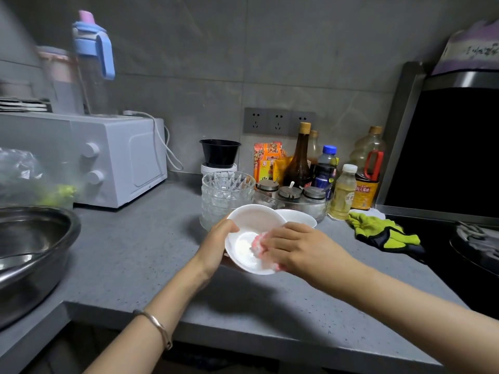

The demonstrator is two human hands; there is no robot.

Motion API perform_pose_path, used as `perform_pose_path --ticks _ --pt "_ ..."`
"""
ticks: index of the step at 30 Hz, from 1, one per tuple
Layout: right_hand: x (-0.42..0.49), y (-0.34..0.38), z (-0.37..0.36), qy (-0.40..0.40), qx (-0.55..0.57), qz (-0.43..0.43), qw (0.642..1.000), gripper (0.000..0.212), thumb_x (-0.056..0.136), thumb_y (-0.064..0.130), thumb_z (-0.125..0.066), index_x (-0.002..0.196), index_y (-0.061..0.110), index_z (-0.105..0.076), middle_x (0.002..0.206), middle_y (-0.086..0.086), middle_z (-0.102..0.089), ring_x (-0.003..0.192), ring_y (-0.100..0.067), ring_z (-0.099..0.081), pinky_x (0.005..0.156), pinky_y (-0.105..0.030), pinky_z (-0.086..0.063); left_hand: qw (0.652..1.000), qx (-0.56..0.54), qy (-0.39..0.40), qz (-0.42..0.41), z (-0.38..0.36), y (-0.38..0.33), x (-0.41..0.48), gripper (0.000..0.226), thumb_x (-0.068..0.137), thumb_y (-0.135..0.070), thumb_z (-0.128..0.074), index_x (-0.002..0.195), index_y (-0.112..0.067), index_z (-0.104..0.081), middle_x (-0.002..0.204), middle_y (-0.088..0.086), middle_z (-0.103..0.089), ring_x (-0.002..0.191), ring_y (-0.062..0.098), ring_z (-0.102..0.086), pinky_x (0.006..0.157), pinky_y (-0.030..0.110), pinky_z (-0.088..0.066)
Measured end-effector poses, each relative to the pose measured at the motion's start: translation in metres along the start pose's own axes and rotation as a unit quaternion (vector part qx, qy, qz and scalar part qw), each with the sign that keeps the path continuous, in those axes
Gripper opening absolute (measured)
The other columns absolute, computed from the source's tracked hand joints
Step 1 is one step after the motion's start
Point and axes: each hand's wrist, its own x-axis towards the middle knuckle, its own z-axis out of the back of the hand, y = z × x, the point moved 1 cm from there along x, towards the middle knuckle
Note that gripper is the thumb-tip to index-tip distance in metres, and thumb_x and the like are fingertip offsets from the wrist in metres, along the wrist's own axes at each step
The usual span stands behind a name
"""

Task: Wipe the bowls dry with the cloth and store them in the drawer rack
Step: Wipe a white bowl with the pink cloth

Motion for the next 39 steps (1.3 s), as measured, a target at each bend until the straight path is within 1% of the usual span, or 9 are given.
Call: perform_pose_path --ticks 4,7,15,18,23,27,31,34,39 --pt "0.011 0.01 0.001 0.004 0.013 -0.062 0.998 0.011 0.075 0.026 -0.064 0.079 0.021 -0.073 0.081 0.004 -0.073 0.076 -0.019 -0.068 0.065 -0.028 -0.054 1.0 -0.011 0.025 -0.004 0.002 0.006 0.007 0.037 0.062 -0.029 -0.046 0.095 -0.025 -0.06 0.083 0.004 -0.065 0.068 0.012 -0.061 0.05 0.021 -0.05" --pt "0.022 0.033 0.011 -0.091 0.115 -0.141 0.979 0.015 0.073 0.03 -0.057 0.062 0.024 -0.063 0.056 0.008 -0.062 0.047 -0.015 -0.057 0.04 -0.021 -0.027 0.997 -0.055 -0.004 -0.06 -0.006 0.014 0.007 0.037 0.073 -0.018 -0.049 0.107 -0.027 -0.059 0.093 0.002 -0.064 0.077 0.01 -0.06 0.056 0.017 -0.049" --pt "0.008 0.003 0.007 -0.023 0.028 0.032 0.999 0.023 0.077 0.031 -0.052 0.074 0.021 -0.073 0.089 0.005 -0.073 0.09 -0.016 -0.069 0.078 -0.029 -0.056 0.996 0.016 0.047 -0.073 0.011 0.015 0.012 0.035 0.072 -0.02 -0.047 0.102 -0.024 -0.064 0.091 -0.004 -0.067 0.08 0.005 -0.061 0.064 0.015 -0.046" --pt "0.014 0.005 0.008 0.02 0.017 -0.008 1.0 0.01 0.06 0.021 -0.077 0.066 0.02 -0.069 0.074 0.003 -0.071 0.075 -0.02 -0.069 0.066 -0.031 -0.056 0.999 -0.008 0.028 -0.039 0.008 0.016 0.013 0.024 0.078 -0.02 -0.052 0.099 -0.026 -0.062 0.082 -0.005 -0.065 0.071 0.008 -0.059 0.053 0.016 -0.045" --pt "0.027 0.035 0.017 -0.013 0.166 -0.209 0.964 0.014 0.087 0.024 -0.054 0.074 0.021 -0.058 0.076 -0.001 -0.064 0.071 -0.025 -0.057 0.053 -0.032 -0.031 0.992 -0.092 -0.027 -0.084 -0.009 0.025 0.013 0.041 0.072 -0.02 -0.052 0.112 -0.026 -0.059 0.096 0.002 -0.064 0.08 0.011 -0.062 0.057 0.021 -0.05" --pt "0.012 0.03 0.012 0.012 0.16 -0.083 0.984 0.026 0.09 0.035 -0.045 0.085 0.023 -0.067 0.091 0.006 -0.07 0.087 -0.018 -0.063 0.064 -0.031 -0.046 0.994 -0.049 -0.009 -0.096 -0.004 0.017 0.01 0.03 0.091 0.002 -0.04 0.098 -0.019 -0.061 0.087 -0.003 -0.065 0.07 -0.007 -0.062 0.063 0.008 -0.045" --pt "0.005 0.002 0.013 0.014 0.072 0.01 0.997 0.006 0.063 0.024 -0.071 0.068 0.022 -0.072 0.082 0.006 -0.073 0.086 -0.015 -0.07 0.073 -0.027 -0.057 0.998 -0.013 0.059 -0.029 0.005 0.013 0.013 0.02 0.081 -0.018 -0.053 0.096 -0.024 -0.065 0.084 -0.002 -0.069 0.08 0.014 -0.062 0.066 0.023 -0.048" --pt "0.018 0.013 0.013 0.071 0.054 -0.062 0.994 0.016 0.078 0.02 -0.06 0.086 0.014 -0.072 0.09 -0.004 -0.073 0.088 -0.025 -0.068 0.074 -0.034 -0.055 0.999 -0.05 0.009 -0.011 -0.003 0.016 0.013 0.016 0.081 -0.018 -0.055 0.094 -0.024 -0.062 0.082 0.002 -0.066 0.069 0.012 -0.061 0.053 0.019 -0.048" --pt "0.025 0.039 0.014 -0.082 0.178 -0.195 0.961 0.025 0.083 0.033 -0.049 0.066 0.018 -0.061 0.063 -0.006 -0.062 0.053 -0.028 -0.054 0.047 -0.029 -0.036 0.99 -0.109 -0.052 -0.067 -0.02 0.023 0.009 0.024 0.088 -0.005 -0.049 0.098 -0.024 -0.061 0.08 -0.002 -0.066 0.072 0.009 -0.061 0.055 0.018 -0.048"
